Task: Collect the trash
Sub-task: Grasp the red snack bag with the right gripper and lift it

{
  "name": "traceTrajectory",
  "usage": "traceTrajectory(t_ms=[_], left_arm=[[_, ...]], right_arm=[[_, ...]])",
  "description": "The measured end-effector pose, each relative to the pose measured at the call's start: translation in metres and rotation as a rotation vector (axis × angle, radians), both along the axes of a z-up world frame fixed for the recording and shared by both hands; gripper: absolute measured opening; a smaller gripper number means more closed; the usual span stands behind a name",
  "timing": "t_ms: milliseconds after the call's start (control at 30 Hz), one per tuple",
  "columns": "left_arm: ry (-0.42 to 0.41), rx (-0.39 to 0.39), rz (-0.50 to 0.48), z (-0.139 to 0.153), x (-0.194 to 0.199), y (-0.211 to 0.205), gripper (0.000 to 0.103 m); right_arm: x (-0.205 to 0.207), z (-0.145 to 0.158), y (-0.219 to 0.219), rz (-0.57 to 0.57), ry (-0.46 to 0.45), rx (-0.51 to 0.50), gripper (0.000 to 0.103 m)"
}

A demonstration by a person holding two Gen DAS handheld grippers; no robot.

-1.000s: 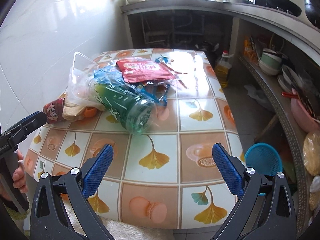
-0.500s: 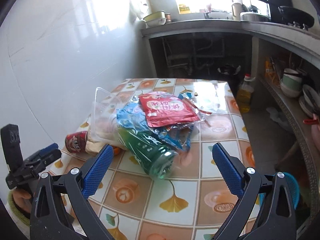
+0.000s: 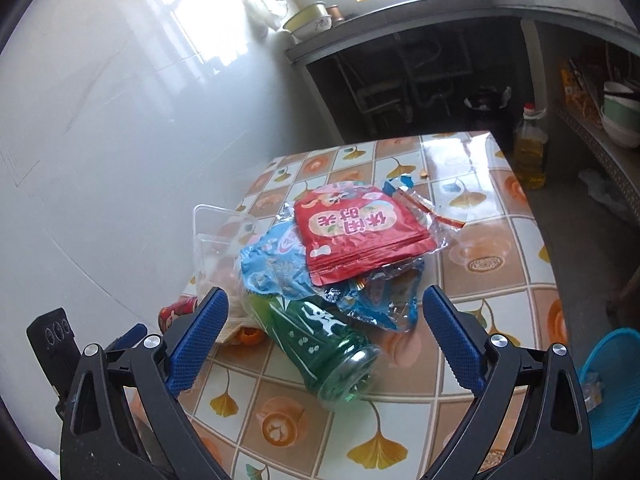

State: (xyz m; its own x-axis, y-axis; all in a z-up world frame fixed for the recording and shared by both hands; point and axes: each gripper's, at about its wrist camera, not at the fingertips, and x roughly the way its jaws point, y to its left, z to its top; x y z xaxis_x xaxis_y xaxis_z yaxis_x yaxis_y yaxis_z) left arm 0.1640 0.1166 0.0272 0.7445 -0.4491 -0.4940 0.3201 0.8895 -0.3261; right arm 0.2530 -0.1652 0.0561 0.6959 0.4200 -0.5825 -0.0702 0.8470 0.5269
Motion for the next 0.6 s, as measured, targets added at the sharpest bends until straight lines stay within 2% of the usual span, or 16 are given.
traceTrajectory(t_ms=[200, 400, 600], left_arm=[[-0.028, -0.030, -0.057, 0.019, 0.021, -0.017, 0.097], [-0.035, -0.005, -0.100, 0.025, 0.038, -0.043, 0.095], [0.002, 0.032, -0.103, 0.016, 0.051, -0.061, 0.089]], right_arm=[[0.047, -0.012, -0.035, -0.009, 0.085, 0.171, 0.086], [0.112, -0.045, -0.057, 0.032, 0.226, 0.340, 0.077], [0.178, -0.089, -0.061, 0.058, 0.382, 0.403, 0.068]])
